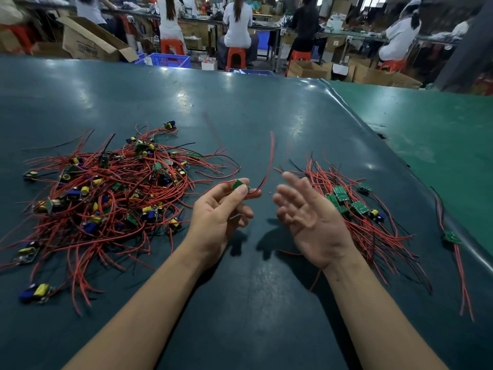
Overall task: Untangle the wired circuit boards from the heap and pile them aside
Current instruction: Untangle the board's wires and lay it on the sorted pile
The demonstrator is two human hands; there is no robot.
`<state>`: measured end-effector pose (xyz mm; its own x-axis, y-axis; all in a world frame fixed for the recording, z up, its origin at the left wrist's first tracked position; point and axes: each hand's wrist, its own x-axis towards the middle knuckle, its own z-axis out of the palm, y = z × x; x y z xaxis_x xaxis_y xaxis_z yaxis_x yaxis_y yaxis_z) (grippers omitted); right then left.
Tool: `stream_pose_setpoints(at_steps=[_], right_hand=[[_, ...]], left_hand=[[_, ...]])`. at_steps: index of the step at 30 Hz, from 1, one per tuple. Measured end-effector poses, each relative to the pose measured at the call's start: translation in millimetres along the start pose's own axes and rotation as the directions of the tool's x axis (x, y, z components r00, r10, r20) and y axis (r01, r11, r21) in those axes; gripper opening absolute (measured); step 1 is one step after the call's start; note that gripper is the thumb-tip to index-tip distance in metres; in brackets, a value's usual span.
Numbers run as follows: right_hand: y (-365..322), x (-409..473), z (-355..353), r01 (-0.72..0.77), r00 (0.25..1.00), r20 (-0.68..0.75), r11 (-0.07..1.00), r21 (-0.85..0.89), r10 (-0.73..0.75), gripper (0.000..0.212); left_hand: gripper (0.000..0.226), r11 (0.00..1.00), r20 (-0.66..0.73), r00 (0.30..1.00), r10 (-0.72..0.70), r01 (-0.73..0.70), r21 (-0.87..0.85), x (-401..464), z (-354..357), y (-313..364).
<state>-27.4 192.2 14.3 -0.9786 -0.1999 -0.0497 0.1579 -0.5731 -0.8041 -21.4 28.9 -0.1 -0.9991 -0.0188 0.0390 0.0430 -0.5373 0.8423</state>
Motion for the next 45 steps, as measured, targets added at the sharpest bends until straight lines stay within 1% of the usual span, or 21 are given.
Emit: stream_pose_setpoints(at_steps=[3, 5, 7, 10, 13, 16, 19, 22, 25, 28, 30, 32, 34, 35, 36, 37, 38, 39, 40, 43, 45], right_hand=[[14.5, -0.1, 8.8, -0.004, 1.0, -0.015, 0.976, -0.217, 0.0, 0.026], [20.7, -0.8, 11.2, 0.042, 0.998, -0.034, 0.951, -0.308, -0.055, 0.013], [22.2, 0.3, 10.2, 0.069, 0.993, -0.064, 0.927, -0.369, -0.1, 0.005], [20.2, 1.3, 7.8, 0.058, 0.991, -0.096, 0.943, -0.329, -0.094, 0.006], [19.2, 1.4, 6.6, 0.07, 0.989, -0.099, 0.933, -0.354, -0.112, 0.009], [20.6, 2.1, 6.1, 0.186, 0.965, -0.076, 0.86, -0.475, -0.25, 0.014], [21.7, 1.9, 5.7, 0.322, 0.915, -0.038, 0.787, -0.527, -0.401, 0.02], [23.5, 0.5, 4.3, 0.429, 0.855, 0.043, 0.659, -0.618, -0.517, 0.021], [26.6, -0.2, 3.5, 0.474, 0.81, 0.11, 0.532, -0.702, -0.576, 0.024], [26.9, 2.1, 2.4, 0.444, 0.797, 0.047, 0.532, -0.721, -0.602, 0.02], [26.3, 4.0, 0.8, 0.424, 0.794, 0.026, 0.523, -0.74, -0.608, 0.017], [26.6, 3.4, 0.8, 0.438, 0.787, 0.079, 0.464, -0.77, -0.612, 0.018], [28.0, 2.2, 1.6, 0.474, 0.778, 0.149, 0.415, -0.777, -0.61, 0.019], [28.5, 1.8, 2.6, 0.488, 0.779, 0.167, 0.415, -0.768, -0.605, 0.018], [28.4, 1.5, 4.0, 0.488, 0.794, 0.159, 0.459, -0.742, -0.587, 0.016], [27.6, 1.3, 6.0, 0.466, 0.829, 0.118, 0.56, -0.685, -0.546, 0.015], [26.2, 0.7, 8.6, 0.413, 0.878, 0.05, 0.701, -0.582, -0.476, 0.015], [24.6, 0.3, 10.6, 0.334, 0.924, -0.018, 0.828, -0.451, -0.383, 0.016], [22.7, 0.2, 11.8, 0.252, 0.954, -0.073, 0.911, -0.326, -0.29, 0.019], [20.8, 2.8, 12.6, 0.083, 0.981, -0.163, 0.986, -0.145, -0.107, 0.029], [22.0, 4.5, 12.8, 0.049, 0.97, -0.225, 0.982, -0.181, -0.09, 0.029]], left_hand=[[0.027, 0.983, -0.02, 0.997, 0.071, -0.067, 0.171, -0.2, -0.8, -2.9], [0.027, 0.941, -0.039, 0.991, 0.127, -0.108, 0.321, -1.5, -1.5, -5.9], [0.026, 0.917, -0.02, 0.991, 0.136, -0.118, 0.382, -2.1, -3.4, -7.2], [0.026, 0.939, 0.047, 0.994, 0.099, -0.109, 0.326, -2.6, -4.0, -6.6], [0.03, 0.952, 0.028, 0.998, 0.055, -0.061, 0.3, -3.0, -1.9, -5.6], [0.028, 0.966, -0.033, 0.999, 0.013, -0.004, 0.258, -1.0, -2.2, -3.4], [0.029, 0.991, -0.037, 0.995, -0.092, 0.095, 0.093, 0.1, 0.5, -1.6], [0.03, 0.98, -0.037, 0.984, -0.176, 0.179, 0.09, 0.0, 2.1, -1.3], [0.027, 0.976, -0.013, 0.976, -0.216, 0.216, 0.03, -0.1, 0.6, 1.6], [0.042, 0.976, 0.072, 0.977, -0.201, 0.206, -0.072, -1.6, -2.5, 5.2], [0.043, 0.988, 0.098, 0.983, -0.153, 0.151, 0.027, -2.5, -2.6, 2.8], [0.025, 0.985, 0.095, 0.99, -0.102, 0.087, 0.147, -3.4, 1.2, -2.2], [0.015, 0.989, 0.046, 0.997, -0.069, 0.062, 0.138, -3.6, 4.4, -5.0], [0.016, 0.994, 0.024, 0.998, -0.061, 0.059, 0.097, -3.3, 5.1, -4.8], [0.018, 0.997, 0.009, 0.999, -0.054, 0.053, 0.059, -2.5, 4.7, -4.0], [0.018, 0.999, 0.003, 0.999, -0.042, 0.042, 0.032, -1.7, 3.6, -3.4], [0.017, 1.0, 0.005, 1.0, -0.027, 0.026, 0.016, -1.4, 2.5, -2.9], [0.017, 1.0, 0.011, 1.0, -0.009, 0.009, 0.009, -1.8, 2.2, -2.5], [0.017, 1.0, 0.017, 1.0, 0.008, -0.008, 0.014, -2.4, 2.4, -2.4], [0.016, 0.993, 0.031, 0.998, 0.061, -0.063, 0.1, -4.8, 3.3, -3.1], [0.017, 0.972, 0.027, 0.994, 0.106, -0.11, 0.206, -5.1, 2.5, -2.9]])
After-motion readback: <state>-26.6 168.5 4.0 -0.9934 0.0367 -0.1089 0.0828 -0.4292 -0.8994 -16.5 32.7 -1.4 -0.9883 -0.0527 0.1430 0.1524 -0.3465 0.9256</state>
